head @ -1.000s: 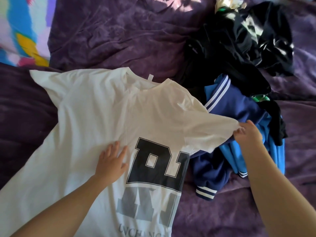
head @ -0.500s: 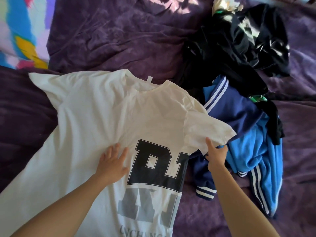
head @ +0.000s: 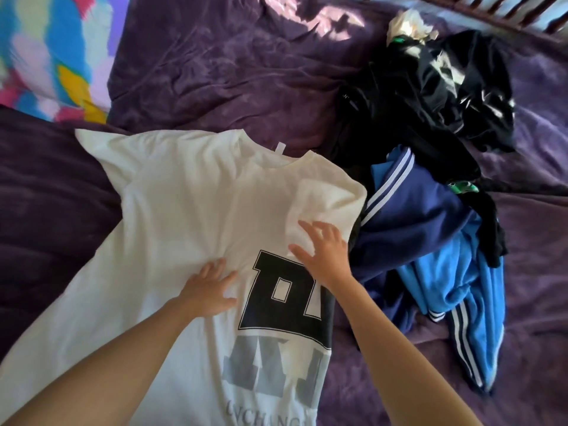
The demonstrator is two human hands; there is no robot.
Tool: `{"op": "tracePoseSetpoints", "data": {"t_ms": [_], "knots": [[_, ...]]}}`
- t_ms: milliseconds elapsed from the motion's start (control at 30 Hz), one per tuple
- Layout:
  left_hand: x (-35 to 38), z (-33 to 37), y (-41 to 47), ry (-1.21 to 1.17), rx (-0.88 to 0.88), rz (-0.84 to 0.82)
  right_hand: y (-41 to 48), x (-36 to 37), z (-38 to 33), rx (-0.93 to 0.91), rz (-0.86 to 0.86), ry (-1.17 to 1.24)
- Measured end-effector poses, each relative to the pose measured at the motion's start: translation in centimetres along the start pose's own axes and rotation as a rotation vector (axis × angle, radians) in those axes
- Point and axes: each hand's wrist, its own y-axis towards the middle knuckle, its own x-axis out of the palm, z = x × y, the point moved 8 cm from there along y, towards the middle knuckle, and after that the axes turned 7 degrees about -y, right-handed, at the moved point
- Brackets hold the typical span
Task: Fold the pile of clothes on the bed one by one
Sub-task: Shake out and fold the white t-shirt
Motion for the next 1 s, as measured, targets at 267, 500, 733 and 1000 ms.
{"op": "tracePoseSetpoints", "data": {"t_ms": [267, 500, 733, 1000], "knots": [[0.6, -0.7, 0.5, -0.033, 0.03, -0.04, -2.0, 6.3, 2.6, -0.084, -0.326, -0.453], [-0.7, -1.1, 0.3, -0.321, 0.054, -0.067, -3.6, 7.7, 1.6, -0.028, -0.346, -0.498], [-10.7, -11.0, -5.1, -0.902, -0.103, 0.757, -3.4, 11.6, -8.2, -0.177, -0.436, -0.365], [-14.7, -22.5, -3.6, -1.257, -0.413, 0.836, -1.8, 16.0, -13.9, -0.088, -0.603, -0.137]]}}
